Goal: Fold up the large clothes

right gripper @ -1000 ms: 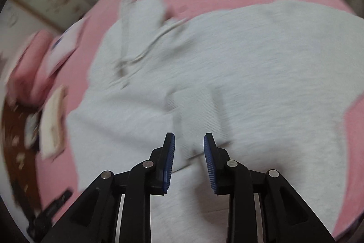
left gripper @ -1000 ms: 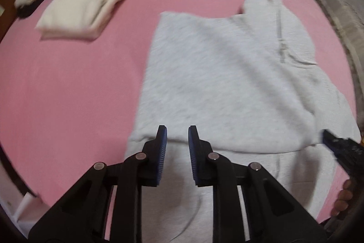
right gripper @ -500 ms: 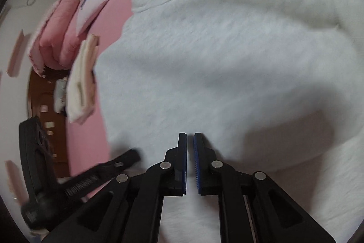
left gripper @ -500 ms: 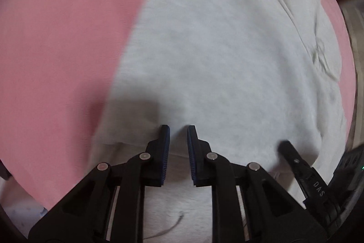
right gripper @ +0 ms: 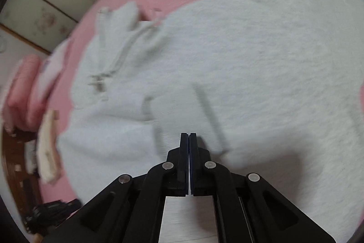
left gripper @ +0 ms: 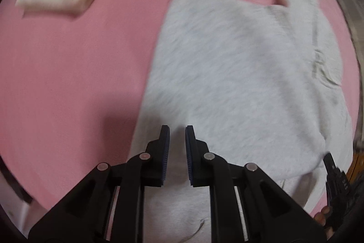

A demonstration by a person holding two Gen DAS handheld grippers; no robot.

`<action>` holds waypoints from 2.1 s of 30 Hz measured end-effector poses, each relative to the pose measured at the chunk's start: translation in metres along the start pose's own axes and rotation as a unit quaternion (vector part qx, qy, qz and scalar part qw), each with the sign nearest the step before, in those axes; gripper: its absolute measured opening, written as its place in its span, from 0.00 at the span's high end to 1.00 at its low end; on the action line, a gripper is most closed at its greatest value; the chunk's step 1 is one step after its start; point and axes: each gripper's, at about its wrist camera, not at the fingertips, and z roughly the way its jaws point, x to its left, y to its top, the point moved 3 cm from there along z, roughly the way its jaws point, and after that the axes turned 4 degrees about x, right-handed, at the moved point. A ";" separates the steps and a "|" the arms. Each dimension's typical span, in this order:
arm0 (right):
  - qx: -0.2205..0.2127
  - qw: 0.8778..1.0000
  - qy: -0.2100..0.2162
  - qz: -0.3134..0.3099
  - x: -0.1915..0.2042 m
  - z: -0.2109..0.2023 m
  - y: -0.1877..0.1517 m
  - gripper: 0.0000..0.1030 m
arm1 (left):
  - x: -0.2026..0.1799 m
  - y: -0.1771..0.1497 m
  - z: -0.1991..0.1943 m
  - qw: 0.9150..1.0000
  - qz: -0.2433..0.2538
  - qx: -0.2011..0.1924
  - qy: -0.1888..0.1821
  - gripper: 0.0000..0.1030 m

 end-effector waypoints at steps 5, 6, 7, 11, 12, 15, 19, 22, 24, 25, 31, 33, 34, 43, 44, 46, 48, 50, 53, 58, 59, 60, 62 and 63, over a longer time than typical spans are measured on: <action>0.089 0.986 0.116 -0.076 0.090 0.052 -0.038 1.00 | -0.037 0.019 0.000 0.993 0.078 -0.056 -0.062 0.89; 0.097 0.982 0.130 -0.101 0.114 0.063 -0.045 1.00 | -0.043 0.027 0.003 0.991 0.091 -0.072 -0.059 0.89; 0.100 0.976 0.140 -0.136 0.137 0.074 -0.054 1.00 | -0.045 0.034 0.006 0.990 0.103 -0.083 -0.056 0.89; 0.099 0.964 0.129 -0.212 0.187 0.105 -0.074 1.00 | -0.048 0.070 0.035 0.989 0.111 -0.091 -0.045 0.89; 0.101 0.961 0.128 -0.223 0.190 0.113 -0.073 1.00 | -0.045 0.077 0.040 0.989 0.107 -0.091 -0.047 0.89; 0.104 0.963 0.124 -0.216 0.193 0.145 -0.048 1.00 | -0.037 0.094 0.050 0.990 0.088 -0.103 -0.039 0.89; 0.060 0.982 0.100 -0.151 0.139 0.131 -0.001 1.00 | -0.006 0.121 0.055 0.989 0.075 -0.122 -0.025 0.89; 0.010 0.995 0.069 -0.069 0.080 0.106 0.023 1.00 | 0.005 0.133 0.058 0.990 0.062 -0.123 -0.033 0.89; -0.043 0.997 -0.015 -0.054 0.050 0.083 0.031 1.00 | 0.008 0.136 0.062 0.990 0.048 -0.127 -0.038 0.89; -0.055 0.996 -0.045 -0.061 0.040 0.078 0.031 1.00 | 0.009 0.135 0.065 0.990 0.034 -0.129 -0.038 0.89; -0.070 0.987 -0.120 -0.077 0.042 0.067 0.025 1.00 | -0.008 0.126 0.067 0.987 0.051 -0.150 0.035 0.89; -0.085 0.986 -0.128 -0.073 0.047 0.050 0.020 1.00 | -0.007 0.120 0.058 0.989 0.038 -0.139 0.020 0.89; -0.091 0.991 -0.086 -0.056 0.053 0.045 0.017 1.00 | -0.005 0.116 0.053 0.991 0.029 -0.132 0.009 0.89; 0.009 0.998 0.028 -0.047 0.093 0.031 -0.067 1.00 | 0.009 0.037 0.031 0.997 0.017 -0.077 0.010 0.82; 0.020 0.998 0.033 -0.048 0.093 0.030 -0.077 1.00 | 0.008 0.024 0.031 0.997 0.022 -0.069 0.013 0.76; 0.037 0.997 0.040 -0.056 0.087 0.023 -0.104 0.96 | 0.005 0.000 0.030 0.998 0.025 -0.053 0.008 0.56; 0.050 0.996 0.038 -0.063 0.074 0.012 -0.130 0.85 | -0.002 -0.024 0.028 0.999 0.033 -0.037 0.000 0.53; 0.062 0.995 0.046 -0.059 0.057 0.003 -0.151 0.79 | -0.014 -0.046 0.029 0.998 0.060 -0.017 -0.003 0.51; 0.075 0.995 0.045 -0.049 0.025 -0.003 -0.173 0.75 | -0.034 -0.077 0.036 0.995 0.098 0.023 -0.004 0.48; 0.104 0.992 0.065 -0.025 -0.018 -0.023 -0.176 0.70 | -0.070 -0.125 0.021 0.992 0.125 0.030 0.012 0.45; 0.099 0.993 0.064 -0.023 -0.025 -0.030 -0.173 0.65 | -0.079 -0.133 0.018 0.991 0.132 0.027 0.018 0.44; 0.095 0.993 0.067 -0.024 -0.034 -0.039 -0.170 0.64 | -0.092 -0.144 0.015 0.990 0.140 0.023 0.028 0.42; 0.090 0.994 0.059 -0.023 -0.055 -0.059 -0.164 0.63 | -0.115 -0.162 0.010 0.988 0.151 0.019 0.038 0.42; 0.089 0.994 0.054 -0.018 -0.068 -0.067 -0.161 0.63 | -0.127 -0.170 0.009 0.987 0.154 0.020 0.038 0.42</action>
